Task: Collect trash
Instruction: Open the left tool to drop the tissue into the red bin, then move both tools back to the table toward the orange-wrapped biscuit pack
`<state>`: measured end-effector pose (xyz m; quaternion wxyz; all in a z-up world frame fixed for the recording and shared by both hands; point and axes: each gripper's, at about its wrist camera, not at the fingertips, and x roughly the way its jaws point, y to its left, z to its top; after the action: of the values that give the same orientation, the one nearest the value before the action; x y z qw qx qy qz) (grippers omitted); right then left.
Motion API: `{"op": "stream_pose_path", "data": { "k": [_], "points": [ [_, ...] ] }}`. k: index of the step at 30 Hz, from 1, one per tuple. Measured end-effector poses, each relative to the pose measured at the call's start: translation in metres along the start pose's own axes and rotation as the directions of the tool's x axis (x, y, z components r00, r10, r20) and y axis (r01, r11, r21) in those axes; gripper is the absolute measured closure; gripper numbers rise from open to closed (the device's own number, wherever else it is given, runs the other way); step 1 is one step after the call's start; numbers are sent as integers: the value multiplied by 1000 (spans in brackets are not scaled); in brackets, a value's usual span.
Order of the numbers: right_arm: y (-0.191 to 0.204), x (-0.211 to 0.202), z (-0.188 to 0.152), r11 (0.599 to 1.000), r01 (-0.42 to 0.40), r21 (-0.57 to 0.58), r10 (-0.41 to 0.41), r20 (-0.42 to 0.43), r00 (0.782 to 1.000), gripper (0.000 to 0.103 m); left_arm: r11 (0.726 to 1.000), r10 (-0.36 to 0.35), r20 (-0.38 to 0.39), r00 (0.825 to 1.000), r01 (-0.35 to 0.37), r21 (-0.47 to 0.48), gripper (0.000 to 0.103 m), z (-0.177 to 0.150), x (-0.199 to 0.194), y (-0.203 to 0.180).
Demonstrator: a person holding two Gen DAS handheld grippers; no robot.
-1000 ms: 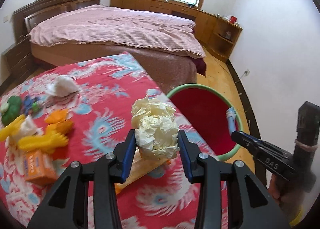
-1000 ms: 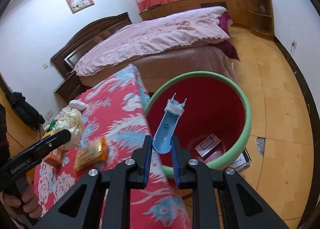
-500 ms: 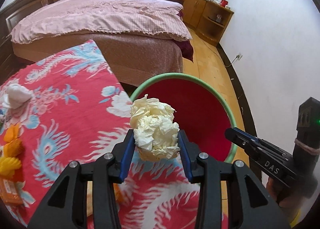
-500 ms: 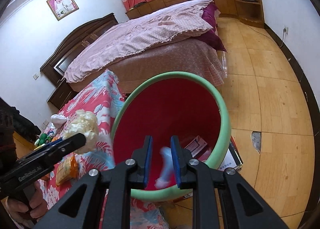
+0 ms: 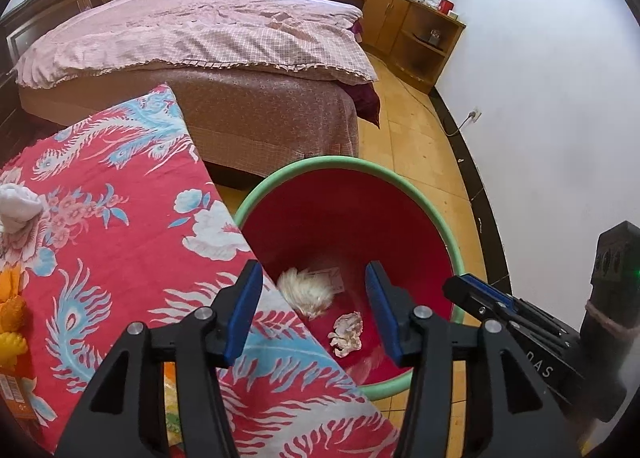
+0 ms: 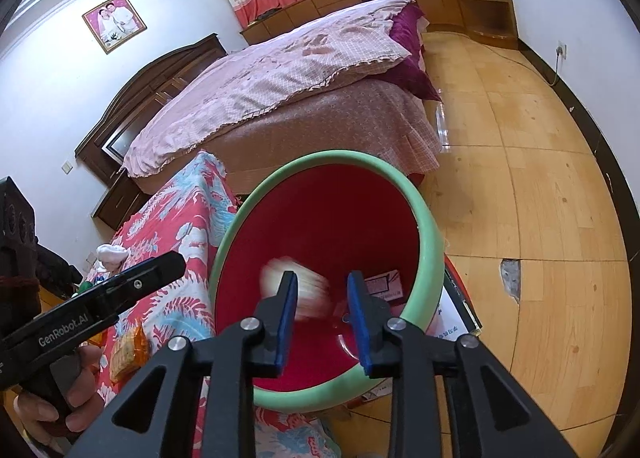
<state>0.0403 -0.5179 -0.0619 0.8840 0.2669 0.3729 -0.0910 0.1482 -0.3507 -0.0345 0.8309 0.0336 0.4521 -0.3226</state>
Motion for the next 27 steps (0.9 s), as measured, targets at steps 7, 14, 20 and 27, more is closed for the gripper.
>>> {"op": "stream_pose_path", "data": {
  "k": [7, 14, 20, 27],
  "points": [
    [9, -9, -3, 1000, -8, -11, 8, 11, 1000, 67, 1000, 13, 14, 1000, -12, -28, 49, -8, -22, 11],
    [32, -22, -11, 999, -27, -34, 28, 23, 999, 56, 995, 53, 48, 997, -49, -83, 49, -23, -58, 34],
    [62, -27, -20, 996, -55, -65, 56, 15, 998, 52, 986, 112, 67, 992, -102, -128, 49, -40, -87, 63],
    [96, -25, -33, 992, -89, -86, 89, -6, 996, 50, 971, 163, 79, 983, -146, -190, 49, -59, -113, 97]
  ]
}}
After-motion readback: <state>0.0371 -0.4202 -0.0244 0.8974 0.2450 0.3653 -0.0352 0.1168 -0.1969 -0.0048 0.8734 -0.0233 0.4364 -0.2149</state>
